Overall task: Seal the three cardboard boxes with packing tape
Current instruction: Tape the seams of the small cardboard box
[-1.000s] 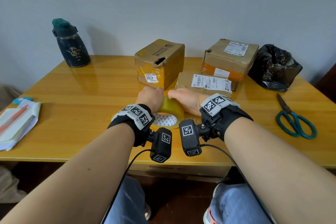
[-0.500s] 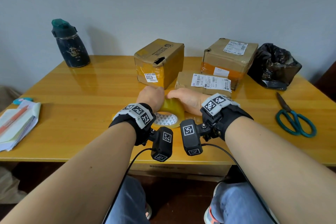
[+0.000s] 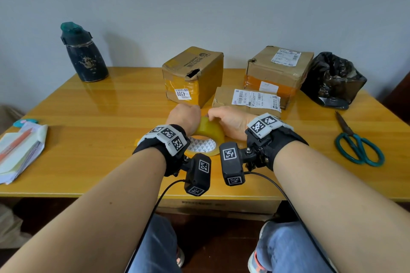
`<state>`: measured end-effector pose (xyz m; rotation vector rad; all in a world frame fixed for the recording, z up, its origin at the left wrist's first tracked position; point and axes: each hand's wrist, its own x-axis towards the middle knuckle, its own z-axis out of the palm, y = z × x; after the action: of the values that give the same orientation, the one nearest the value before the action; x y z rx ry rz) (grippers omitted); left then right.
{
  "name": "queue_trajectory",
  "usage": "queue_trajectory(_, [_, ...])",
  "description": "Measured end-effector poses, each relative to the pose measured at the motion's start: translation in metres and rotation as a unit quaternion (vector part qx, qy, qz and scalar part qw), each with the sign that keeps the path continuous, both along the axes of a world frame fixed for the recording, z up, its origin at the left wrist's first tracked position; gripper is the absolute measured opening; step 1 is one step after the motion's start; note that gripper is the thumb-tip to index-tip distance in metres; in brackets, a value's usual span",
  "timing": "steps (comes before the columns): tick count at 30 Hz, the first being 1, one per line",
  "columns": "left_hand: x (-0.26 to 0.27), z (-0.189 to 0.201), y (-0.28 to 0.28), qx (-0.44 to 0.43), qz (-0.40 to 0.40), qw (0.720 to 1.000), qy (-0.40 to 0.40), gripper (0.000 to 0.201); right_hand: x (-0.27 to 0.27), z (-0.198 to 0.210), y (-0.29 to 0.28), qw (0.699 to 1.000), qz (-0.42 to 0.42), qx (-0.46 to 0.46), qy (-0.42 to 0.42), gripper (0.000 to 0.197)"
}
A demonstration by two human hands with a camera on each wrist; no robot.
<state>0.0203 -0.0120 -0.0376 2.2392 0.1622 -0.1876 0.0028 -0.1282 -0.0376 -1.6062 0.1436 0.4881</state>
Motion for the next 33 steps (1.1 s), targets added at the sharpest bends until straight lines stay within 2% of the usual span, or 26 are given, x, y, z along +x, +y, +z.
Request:
queue_trajectory(3, [0.001, -0.002, -0.001, 0.001, 0.003, 1.0, -0.013, 0.039, -0.003, 0.001, -0.002, 0.999, -0.008, 0.035, 0.004, 0.01])
queue_trajectory(7, [0.002, -0.002, -0.001, 0.005, -0.001, 1.0, -0.013, 0.034, 0.004, -0.007, -0.005, 1.0, 0.007, 0.017, 0.009, 0.018])
queue_trajectory(13, [0.0, -0.003, 0.001, 0.011, -0.002, 1.0, -0.02, 0.038, 0.005, -0.008, -0.003, 0.999, -0.004, 0.046, 0.005, 0.011])
queue_trajectory(16, [0.001, -0.004, 0.002, 0.021, -0.013, 1.0, -0.017, 0.033, 0.003, -0.011, -0.009, 0.995, -0.009, 0.095, 0.01, 0.021])
queue_trajectory(18, [0.004, -0.007, 0.005, 0.024, -0.014, 1.0, -0.012, 0.034, 0.0, -0.008, -0.011, 0.996, -0.003, 0.092, -0.01, 0.026])
queue_trajectory(19, [0.006, -0.007, 0.007, 0.018, -0.006, 1.0, -0.006, 0.034, 0.0, -0.006, -0.012, 0.997, -0.004, 0.063, -0.036, 0.027])
queue_trajectory(21, [0.009, -0.008, 0.011, 0.02, -0.003, 1.0, 0.006, 0.03, -0.001, -0.001, -0.013, 0.99, 0.009, -0.06, -0.125, 0.023])
queue_trajectory(24, [0.015, -0.011, 0.014, -0.001, -0.017, 1.0, 0.011, 0.033, -0.004, 0.009, -0.013, 0.946, 0.055, -0.212, -0.24, 0.019])
queue_trajectory(27, [0.013, -0.012, 0.014, -0.006, -0.02, 1.0, -0.005, 0.039, -0.004, 0.023, -0.012, 0.911, 0.084, -0.279, -0.294, 0.019])
queue_trajectory(30, [0.009, -0.007, 0.008, 0.027, -0.021, 0.999, 0.007, 0.036, -0.002, 0.032, -0.011, 0.875, 0.089, -0.348, -0.324, 0.015])
queue_trajectory(33, [0.009, -0.007, 0.007, 0.051, -0.037, 0.998, -0.009, 0.036, 0.0, 0.033, -0.011, 0.864, 0.095, -0.371, -0.328, 0.009])
